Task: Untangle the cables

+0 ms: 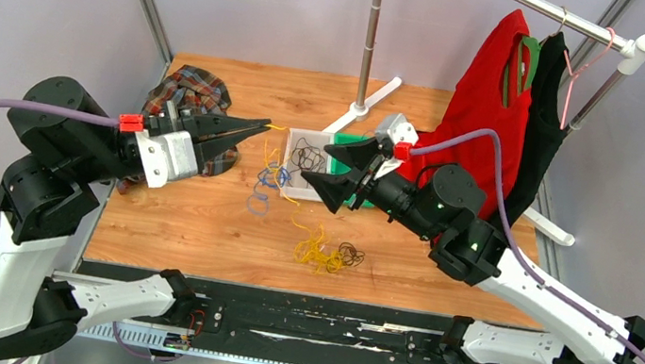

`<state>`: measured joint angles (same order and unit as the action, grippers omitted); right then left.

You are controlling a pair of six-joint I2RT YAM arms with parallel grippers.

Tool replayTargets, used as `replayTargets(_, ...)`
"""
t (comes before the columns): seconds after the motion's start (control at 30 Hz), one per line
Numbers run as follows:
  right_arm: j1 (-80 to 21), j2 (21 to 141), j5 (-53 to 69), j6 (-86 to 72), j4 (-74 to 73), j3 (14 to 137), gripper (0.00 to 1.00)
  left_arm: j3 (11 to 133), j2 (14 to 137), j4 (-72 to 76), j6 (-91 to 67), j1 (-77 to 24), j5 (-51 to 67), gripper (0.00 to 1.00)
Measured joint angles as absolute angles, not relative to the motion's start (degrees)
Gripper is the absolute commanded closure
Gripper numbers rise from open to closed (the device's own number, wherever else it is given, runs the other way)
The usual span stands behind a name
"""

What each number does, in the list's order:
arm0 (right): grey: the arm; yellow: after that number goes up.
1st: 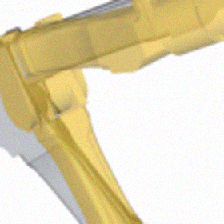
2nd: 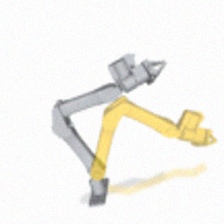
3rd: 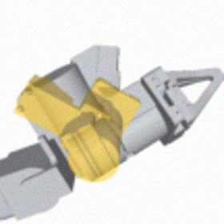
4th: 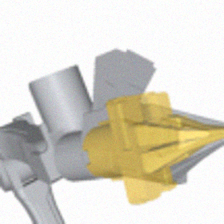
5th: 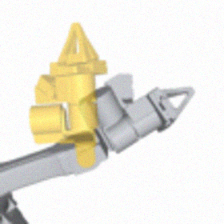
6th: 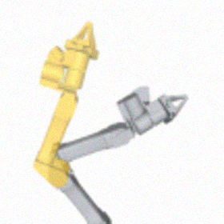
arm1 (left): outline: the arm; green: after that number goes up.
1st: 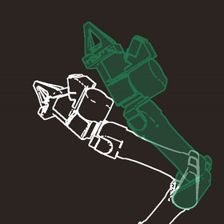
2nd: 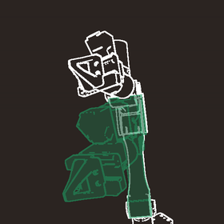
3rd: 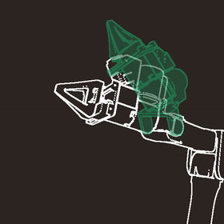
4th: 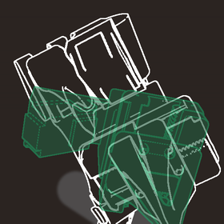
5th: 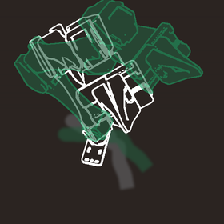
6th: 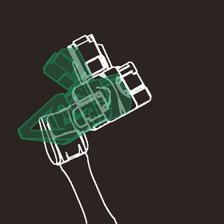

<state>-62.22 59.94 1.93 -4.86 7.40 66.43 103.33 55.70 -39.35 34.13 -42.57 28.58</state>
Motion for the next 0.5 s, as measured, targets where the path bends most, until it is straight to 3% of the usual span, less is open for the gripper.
replayTargets(0.23,-62.22,64.36,10.9,-4.43,5.56,69.67,0.39,102.19,55.72,-39.57,34.3,-42.57,29.5,1.0)
replayTargets(0.5,-62.22,66.63,13.28,-5.15,6.55,69.82,0.48,101.93,55.66,-39.55,34.3,-42.57,29.65,1.0)
